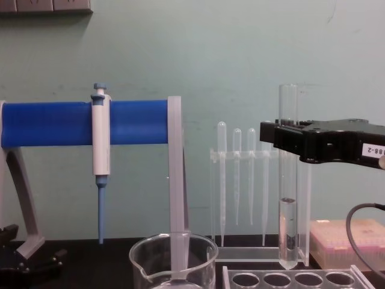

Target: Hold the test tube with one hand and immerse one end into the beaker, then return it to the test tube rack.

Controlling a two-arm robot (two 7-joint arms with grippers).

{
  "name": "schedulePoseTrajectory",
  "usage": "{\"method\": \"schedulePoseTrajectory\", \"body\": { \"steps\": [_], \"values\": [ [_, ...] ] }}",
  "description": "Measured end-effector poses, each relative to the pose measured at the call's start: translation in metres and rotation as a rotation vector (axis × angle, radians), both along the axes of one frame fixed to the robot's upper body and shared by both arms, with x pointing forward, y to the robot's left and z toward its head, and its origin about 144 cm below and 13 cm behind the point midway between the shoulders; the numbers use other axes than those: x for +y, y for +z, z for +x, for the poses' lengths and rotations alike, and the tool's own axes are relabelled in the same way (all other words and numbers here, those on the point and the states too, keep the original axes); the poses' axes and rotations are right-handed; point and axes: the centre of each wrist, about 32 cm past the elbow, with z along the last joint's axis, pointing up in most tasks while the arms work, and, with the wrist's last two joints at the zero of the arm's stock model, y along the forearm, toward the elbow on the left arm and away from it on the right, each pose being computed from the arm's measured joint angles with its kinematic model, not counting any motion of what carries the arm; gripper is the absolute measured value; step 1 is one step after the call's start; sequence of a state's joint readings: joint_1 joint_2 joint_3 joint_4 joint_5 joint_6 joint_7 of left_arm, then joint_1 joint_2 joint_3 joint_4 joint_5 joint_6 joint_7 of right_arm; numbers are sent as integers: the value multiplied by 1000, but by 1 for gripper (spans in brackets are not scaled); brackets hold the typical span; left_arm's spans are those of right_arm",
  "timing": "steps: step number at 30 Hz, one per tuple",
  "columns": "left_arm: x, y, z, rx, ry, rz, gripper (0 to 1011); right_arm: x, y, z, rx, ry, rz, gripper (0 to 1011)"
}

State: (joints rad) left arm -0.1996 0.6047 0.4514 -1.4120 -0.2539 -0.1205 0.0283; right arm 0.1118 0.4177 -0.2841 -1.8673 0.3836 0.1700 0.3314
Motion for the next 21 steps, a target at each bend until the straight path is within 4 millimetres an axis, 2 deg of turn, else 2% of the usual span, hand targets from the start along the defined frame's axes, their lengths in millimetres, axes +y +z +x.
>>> {"method": "schedulePoseTrajectory", "body": {
  "steps": [21],
  "values": [
    [0,0,0,0,0,0,1000,0,0,0,0,0,0,225]
  ]
}}
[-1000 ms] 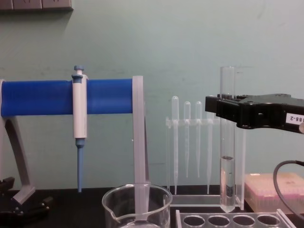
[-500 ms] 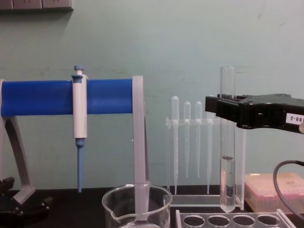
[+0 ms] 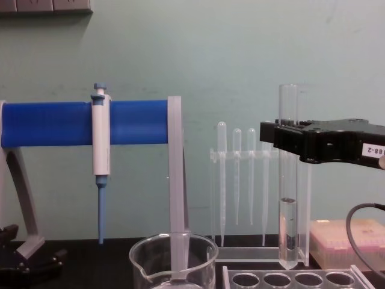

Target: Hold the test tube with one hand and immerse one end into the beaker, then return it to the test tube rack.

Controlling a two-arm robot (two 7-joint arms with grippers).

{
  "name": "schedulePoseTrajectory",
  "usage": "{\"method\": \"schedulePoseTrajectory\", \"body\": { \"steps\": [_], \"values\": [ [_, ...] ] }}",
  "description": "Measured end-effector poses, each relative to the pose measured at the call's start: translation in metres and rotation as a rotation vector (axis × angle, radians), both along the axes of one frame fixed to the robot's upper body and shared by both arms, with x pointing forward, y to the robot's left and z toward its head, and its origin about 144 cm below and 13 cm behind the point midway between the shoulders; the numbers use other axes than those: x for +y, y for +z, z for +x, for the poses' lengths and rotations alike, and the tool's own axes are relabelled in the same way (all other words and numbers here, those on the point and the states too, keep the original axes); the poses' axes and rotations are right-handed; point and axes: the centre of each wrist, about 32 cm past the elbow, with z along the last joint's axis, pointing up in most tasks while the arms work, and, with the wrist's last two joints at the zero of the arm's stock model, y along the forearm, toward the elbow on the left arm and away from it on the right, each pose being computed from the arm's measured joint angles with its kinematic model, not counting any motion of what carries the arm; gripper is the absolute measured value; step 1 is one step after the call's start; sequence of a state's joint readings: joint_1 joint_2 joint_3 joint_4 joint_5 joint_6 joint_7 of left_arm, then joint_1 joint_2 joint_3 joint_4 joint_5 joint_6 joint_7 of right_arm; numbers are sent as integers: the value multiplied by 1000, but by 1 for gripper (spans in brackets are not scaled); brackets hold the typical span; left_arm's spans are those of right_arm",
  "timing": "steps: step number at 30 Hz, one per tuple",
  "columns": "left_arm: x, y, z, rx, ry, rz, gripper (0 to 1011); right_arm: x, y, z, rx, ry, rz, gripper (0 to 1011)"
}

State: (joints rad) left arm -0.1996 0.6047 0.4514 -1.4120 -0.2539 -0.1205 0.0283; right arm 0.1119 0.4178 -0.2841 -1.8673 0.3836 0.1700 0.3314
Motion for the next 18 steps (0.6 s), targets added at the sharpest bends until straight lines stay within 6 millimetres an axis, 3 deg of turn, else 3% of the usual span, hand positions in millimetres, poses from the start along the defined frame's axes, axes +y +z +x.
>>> {"method": "schedulePoseTrajectory", "body": {
  "steps": [18],
  "values": [
    [0,0,0,0,0,0,1000,0,0,0,0,0,0,225]
  ]
}}
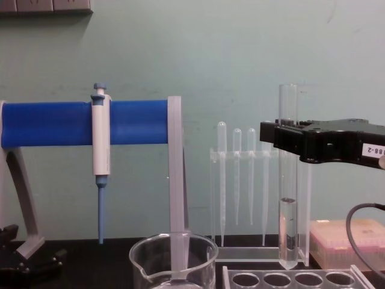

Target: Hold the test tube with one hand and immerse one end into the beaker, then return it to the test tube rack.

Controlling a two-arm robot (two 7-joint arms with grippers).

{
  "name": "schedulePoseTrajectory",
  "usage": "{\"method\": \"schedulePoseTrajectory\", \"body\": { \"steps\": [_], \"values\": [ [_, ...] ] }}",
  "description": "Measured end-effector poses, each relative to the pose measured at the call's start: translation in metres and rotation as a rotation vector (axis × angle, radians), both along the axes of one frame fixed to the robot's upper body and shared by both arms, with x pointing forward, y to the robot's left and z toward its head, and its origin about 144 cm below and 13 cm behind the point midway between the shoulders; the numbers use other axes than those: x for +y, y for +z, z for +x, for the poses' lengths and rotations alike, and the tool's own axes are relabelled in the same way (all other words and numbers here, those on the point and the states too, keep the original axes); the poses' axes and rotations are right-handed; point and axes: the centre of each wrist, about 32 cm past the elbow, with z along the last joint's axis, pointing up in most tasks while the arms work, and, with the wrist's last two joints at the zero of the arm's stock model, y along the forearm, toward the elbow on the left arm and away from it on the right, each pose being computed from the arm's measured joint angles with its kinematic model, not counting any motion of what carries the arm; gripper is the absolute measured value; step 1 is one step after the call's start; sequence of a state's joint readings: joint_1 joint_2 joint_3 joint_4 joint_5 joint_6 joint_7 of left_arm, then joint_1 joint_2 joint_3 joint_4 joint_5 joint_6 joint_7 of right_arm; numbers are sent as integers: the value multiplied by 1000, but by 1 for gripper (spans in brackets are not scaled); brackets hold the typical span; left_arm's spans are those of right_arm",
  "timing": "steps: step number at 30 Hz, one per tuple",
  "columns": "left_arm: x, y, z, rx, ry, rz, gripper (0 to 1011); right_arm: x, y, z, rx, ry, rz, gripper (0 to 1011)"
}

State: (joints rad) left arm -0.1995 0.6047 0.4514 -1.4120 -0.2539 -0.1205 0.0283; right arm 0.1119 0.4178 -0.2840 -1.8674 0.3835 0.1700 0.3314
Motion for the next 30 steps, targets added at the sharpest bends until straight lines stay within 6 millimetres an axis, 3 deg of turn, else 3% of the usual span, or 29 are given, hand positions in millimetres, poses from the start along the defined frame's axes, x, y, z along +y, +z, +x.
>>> {"method": "schedulePoseTrajectory", "body": {
  "steps": [30],
  "values": [
    [0,0,0,0,0,0,1000,1,1,0,-4,3,0,226]
  ]
}}
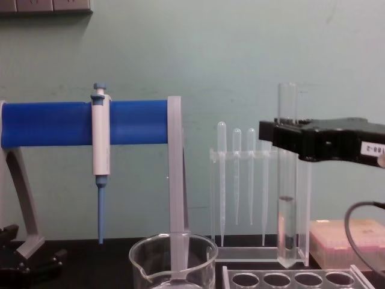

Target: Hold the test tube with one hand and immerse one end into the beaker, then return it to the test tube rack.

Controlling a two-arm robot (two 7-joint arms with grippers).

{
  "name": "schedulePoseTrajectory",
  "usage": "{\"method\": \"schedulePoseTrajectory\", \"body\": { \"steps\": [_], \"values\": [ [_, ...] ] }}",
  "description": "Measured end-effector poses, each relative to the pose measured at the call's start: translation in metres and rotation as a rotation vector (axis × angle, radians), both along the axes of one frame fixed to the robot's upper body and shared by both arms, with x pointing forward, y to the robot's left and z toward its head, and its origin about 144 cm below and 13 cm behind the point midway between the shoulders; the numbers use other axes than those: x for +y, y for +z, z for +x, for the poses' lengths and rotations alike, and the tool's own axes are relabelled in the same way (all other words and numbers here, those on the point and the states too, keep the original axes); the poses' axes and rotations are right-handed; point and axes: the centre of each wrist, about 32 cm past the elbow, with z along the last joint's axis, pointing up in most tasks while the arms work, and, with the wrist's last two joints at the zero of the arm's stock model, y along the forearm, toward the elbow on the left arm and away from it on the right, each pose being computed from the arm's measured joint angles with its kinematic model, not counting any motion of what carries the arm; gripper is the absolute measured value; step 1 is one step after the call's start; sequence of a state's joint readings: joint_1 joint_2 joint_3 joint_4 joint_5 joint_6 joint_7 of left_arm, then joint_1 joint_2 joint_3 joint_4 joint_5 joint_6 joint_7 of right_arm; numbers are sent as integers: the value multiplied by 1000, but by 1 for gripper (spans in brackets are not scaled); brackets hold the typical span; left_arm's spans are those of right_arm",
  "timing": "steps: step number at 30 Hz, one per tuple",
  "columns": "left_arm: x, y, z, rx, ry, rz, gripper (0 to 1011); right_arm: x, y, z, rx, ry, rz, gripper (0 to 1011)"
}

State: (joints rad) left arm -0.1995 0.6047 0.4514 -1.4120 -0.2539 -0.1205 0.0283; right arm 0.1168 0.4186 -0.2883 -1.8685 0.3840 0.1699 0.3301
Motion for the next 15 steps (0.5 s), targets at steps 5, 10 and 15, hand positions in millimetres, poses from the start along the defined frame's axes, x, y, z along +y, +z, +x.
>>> {"method": "schedulePoseTrajectory", "body": {
  "steps": [5,10,15],
  "values": [
    [0,0,0,0,0,0,1000,13,10,5,-33,29,22,226],
    [0,0,0,0,0,0,1000,34,17,18,-51,81,36,225],
    [0,0,0,0,0,0,1000,59,16,34,-48,137,37,225]
  ]
}}
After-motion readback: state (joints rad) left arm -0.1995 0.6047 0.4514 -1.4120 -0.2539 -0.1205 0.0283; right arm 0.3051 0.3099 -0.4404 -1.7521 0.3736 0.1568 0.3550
